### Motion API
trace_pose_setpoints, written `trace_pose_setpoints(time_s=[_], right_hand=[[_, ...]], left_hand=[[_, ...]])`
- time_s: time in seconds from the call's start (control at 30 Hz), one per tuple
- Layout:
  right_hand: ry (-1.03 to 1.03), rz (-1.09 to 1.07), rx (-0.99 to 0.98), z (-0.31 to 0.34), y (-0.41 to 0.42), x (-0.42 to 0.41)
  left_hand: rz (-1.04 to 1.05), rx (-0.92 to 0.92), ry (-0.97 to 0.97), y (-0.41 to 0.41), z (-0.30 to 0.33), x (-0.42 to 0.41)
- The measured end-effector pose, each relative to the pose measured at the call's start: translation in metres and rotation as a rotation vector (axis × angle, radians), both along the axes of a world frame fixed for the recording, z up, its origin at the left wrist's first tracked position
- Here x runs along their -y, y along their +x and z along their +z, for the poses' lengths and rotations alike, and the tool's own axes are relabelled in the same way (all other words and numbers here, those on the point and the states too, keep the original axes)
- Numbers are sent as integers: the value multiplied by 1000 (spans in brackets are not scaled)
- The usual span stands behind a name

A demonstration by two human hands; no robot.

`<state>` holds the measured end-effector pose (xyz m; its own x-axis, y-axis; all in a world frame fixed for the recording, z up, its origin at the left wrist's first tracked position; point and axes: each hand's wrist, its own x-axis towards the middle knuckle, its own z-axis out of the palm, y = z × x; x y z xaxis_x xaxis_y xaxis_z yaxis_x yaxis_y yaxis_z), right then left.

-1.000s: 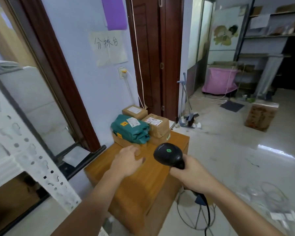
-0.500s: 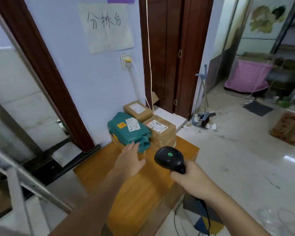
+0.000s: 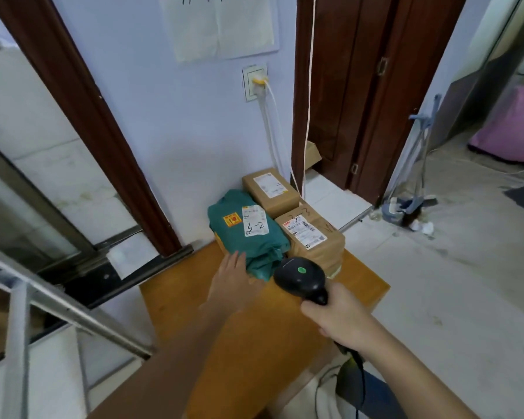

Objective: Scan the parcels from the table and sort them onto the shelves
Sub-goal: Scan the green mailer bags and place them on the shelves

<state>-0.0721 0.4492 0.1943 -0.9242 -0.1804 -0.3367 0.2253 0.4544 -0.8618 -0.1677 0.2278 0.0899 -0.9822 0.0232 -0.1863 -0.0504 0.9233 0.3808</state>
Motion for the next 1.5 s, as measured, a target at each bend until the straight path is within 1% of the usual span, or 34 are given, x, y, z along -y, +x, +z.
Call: trace_pose_setpoints(time_s=[0.03,0.07,0.1,0.17,0.2,0.27,0.3,0.37,0.43,0.5,0.6,0.73,0.9,1.07,1.2,1.33,1.4,1.5], right_hand=[[-3,0,7,-1,-8,2],[1,-3,10,-3,-17,3],[6,-11,13,-5,-26,5],[2,-31,31,-9,-44,8],[-2,-32,39,-10,-53,9],[0,-30,44,-14,-70,13],[3,-35,46,-16,-77,14],[17,-39,52,-20,-90,16],[16,-28,62,-24,-100,17],[12,-15,59,-28,-110,17],[1,-6,75,-32,-124,19],[-10,19,105,-39,-135,19],[-7,56,122,-46,-138,18],[-13,51,135,-48,-142,19],[-3,17,83,-47,-144,28],[-39,-28,50,-47,-145,34],[-44,-49,32,-46,-145,36],[-67,-63,24,-43,-142,39]], left_hand=[[31,-6,53,-9,-2,0],[101,22,165,-20,-6,2],[198,60,337,-32,-9,5],[462,144,728,-59,-25,12],[571,180,852,-70,-30,14],[721,184,987,-92,-36,17],[774,195,1017,-99,-37,16],[840,281,1036,-110,-42,16],[867,344,1065,-119,-50,17],[856,390,1027,-124,-59,17],[835,365,1021,-125,-70,14],[842,397,1001,-126,-74,12],[866,402,1122,-120,-79,15],[867,418,1168,-108,-77,20],[862,373,1205,-99,-76,20],[904,264,1366,-82,-77,16],[933,232,1446,-72,-79,15],[944,205,1516,-56,-83,13]])
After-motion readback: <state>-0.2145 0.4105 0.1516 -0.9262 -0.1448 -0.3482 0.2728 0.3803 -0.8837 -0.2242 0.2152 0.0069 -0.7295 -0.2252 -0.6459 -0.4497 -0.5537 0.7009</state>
